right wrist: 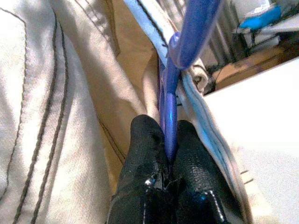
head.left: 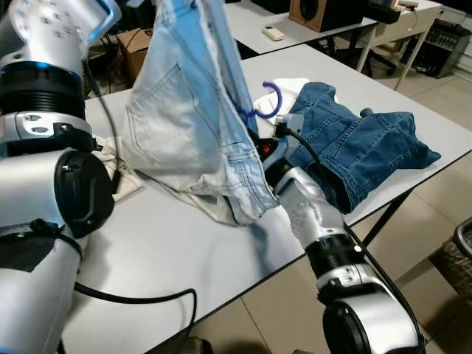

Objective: Hang hanger

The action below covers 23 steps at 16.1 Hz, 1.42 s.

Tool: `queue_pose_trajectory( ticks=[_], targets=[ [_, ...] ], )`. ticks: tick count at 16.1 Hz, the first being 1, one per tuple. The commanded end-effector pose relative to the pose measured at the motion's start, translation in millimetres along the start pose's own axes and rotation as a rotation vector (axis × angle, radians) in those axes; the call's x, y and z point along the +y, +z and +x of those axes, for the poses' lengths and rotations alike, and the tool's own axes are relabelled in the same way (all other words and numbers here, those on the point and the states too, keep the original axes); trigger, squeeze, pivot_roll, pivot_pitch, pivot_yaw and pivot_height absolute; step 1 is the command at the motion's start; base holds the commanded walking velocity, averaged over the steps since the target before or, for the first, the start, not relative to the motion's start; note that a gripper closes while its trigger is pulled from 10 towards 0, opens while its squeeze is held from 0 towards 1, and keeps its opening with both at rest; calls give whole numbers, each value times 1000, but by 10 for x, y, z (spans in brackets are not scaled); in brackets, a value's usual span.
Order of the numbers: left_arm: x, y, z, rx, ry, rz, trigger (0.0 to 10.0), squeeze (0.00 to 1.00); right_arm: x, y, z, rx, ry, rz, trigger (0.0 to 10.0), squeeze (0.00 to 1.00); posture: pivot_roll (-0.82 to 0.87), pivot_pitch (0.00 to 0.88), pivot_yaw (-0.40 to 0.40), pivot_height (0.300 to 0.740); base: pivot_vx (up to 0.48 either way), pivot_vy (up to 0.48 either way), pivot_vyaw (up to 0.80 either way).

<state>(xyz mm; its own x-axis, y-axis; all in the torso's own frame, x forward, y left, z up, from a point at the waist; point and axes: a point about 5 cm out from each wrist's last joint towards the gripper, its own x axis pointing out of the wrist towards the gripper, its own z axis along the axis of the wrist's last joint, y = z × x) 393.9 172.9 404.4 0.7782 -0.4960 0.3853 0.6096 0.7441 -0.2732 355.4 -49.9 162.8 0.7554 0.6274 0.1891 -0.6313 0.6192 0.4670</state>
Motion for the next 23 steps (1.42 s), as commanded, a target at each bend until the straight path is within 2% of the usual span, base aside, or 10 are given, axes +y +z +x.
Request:
queue_pose_trajectory(
  ticks=[1, 2, 6, 10, 14, 19, 20, 21, 22, 23],
  targets=[
    [43, 291, -41, -82, 82, 170, 0, 0, -35, -35, -105, 52, 2, 61, 10000, 0, -100, 0, 94, 740, 0, 0, 0],
    [252, 123, -109, -1, 194, 322, 0, 0, 31, 60, -235, 67, 47, 149, 10000, 0, -107, 0, 98, 740, 0, 0, 0],
    [691, -424, -375, 258, 375, 604, 0, 0, 303, 392, -551, -3, 136, 270, 10000, 0, -125, 0, 109, 740, 0, 0, 0],
    [1008, -1031, -770, 561, 423, 760, 0, 0, 447, 723, -777, -80, 154, 303, 10000, 0, -139, 0, 106, 740, 0, 0, 0],
    [1133, -1676, -1191, 788, 393, 756, 0, 0, 583, 959, -858, -130, 175, 350, 10000, 0, -151, 0, 94, 740, 0, 0, 0],
    [854, -2283, -1316, 782, 147, 537, 0, 0, 539, 1105, -790, -175, 93, 366, 10000, 0, -154, 0, 74, 740, 0, 0, 0],
    [815, -2328, -1333, 759, 117, 523, 6824, 0, 489, 1099, -776, -173, 49, 358, 10000, 0, -153, 0, 72, 740, 0, 0, 0],
    [794, -2336, -1353, 721, 102, 486, 10000, 0, 445, 1070, -763, -153, 13, 348, 10000, 0, -151, 0, 69, 740, 0, 0, 0],
    [808, -2288, -1370, 685, 105, 488, 10000, 843, 436, 1053, -763, -142, 2, 347, 10000, 0, -151, 0, 68, 740, 0, 0, 0],
    [838, -2217, -1393, 653, 112, 492, 10000, 1000, 441, 1036, -764, -130, -2, 345, 10000, 0, -150, 0, 65, 740, 0, 0, 0]
  ],
)
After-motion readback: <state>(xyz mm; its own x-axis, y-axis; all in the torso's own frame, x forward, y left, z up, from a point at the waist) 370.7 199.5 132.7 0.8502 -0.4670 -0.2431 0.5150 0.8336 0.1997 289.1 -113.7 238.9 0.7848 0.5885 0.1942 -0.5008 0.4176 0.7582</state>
